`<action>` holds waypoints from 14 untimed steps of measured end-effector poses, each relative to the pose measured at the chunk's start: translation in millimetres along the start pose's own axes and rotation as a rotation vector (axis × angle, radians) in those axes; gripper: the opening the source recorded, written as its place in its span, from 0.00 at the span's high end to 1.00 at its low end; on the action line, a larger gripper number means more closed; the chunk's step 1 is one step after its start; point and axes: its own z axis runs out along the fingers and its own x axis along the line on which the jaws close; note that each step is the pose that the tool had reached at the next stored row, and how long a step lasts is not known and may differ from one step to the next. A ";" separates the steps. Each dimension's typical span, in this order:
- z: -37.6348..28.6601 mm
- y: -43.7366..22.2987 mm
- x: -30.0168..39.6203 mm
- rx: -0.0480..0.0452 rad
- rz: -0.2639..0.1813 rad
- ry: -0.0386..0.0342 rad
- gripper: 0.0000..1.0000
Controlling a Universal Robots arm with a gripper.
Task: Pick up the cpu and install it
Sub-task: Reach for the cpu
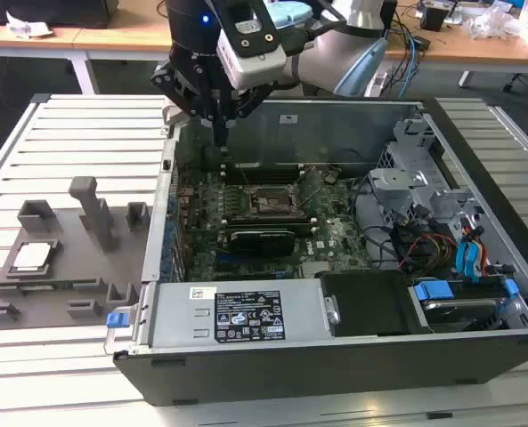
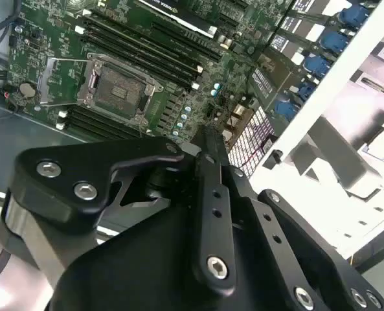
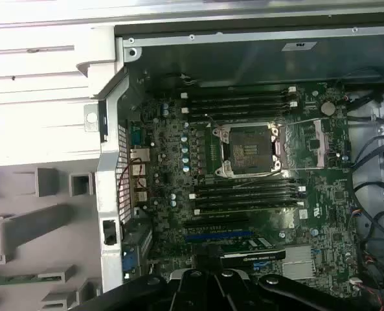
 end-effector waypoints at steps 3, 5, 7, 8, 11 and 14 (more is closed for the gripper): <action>-0.4 -1.2 16.5 -0.0001 0.000 0.0000 0.89; -0.6 -1.6 21.5 0.0000 0.000 0.0000 0.89; -0.6 -1.8 23.8 -0.0001 0.000 0.0000 0.89; -0.7 -1.8 25.1 0.0000 0.000 0.0001 0.89; -0.8 -2.3 30.1 0.0001 0.000 0.0000 0.89; -1.0 -2.8 37.3 0.0001 0.000 0.0001 0.89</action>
